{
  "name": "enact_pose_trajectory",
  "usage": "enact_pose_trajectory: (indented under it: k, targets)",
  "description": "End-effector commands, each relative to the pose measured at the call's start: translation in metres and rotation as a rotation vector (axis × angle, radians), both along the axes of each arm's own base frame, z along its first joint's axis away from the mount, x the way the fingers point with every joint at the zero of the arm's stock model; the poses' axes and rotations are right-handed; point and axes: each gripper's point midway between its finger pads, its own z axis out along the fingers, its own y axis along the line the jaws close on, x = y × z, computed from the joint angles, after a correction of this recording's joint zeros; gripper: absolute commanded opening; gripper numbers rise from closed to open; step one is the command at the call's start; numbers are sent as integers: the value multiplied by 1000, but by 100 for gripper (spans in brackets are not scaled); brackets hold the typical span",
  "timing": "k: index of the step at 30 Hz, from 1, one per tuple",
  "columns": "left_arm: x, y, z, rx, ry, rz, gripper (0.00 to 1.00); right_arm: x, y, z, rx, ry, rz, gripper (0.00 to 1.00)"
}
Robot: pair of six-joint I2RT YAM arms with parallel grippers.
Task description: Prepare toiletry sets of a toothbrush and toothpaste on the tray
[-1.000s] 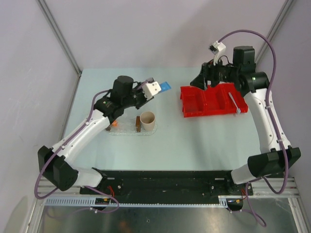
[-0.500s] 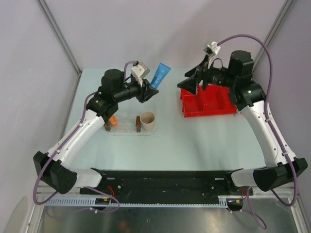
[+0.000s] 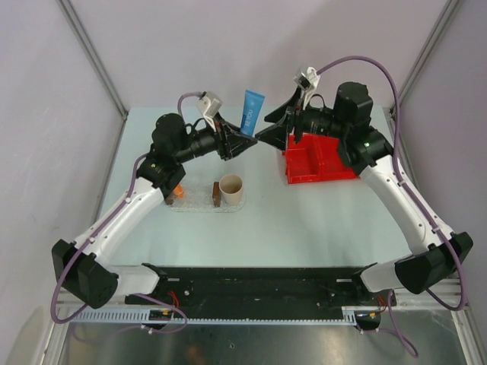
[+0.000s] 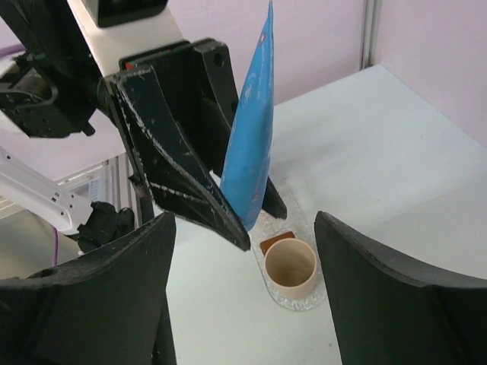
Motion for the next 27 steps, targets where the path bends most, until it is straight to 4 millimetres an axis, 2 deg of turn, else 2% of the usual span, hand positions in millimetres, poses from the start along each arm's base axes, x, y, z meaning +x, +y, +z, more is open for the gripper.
enact_pose_trajectory:
  k: [1,11,15,21,27]
  targets:
    - [-20,1,35,-111,-37,-45,0,6,7,25,83,-36,-9,77]
    - [-24,-4,38,-127,-33,-58,0,16,23,24,97,-16,-3,72]
    - [-23,-6,37,-124,-33,-59,0,12,28,32,111,-23,22,68]
    - [-24,-8,36,-121,-35,-65,0,11,34,31,116,-12,46,62]
    - [-24,-8,37,-121,-39,-67,0,9,35,36,119,-20,57,48]
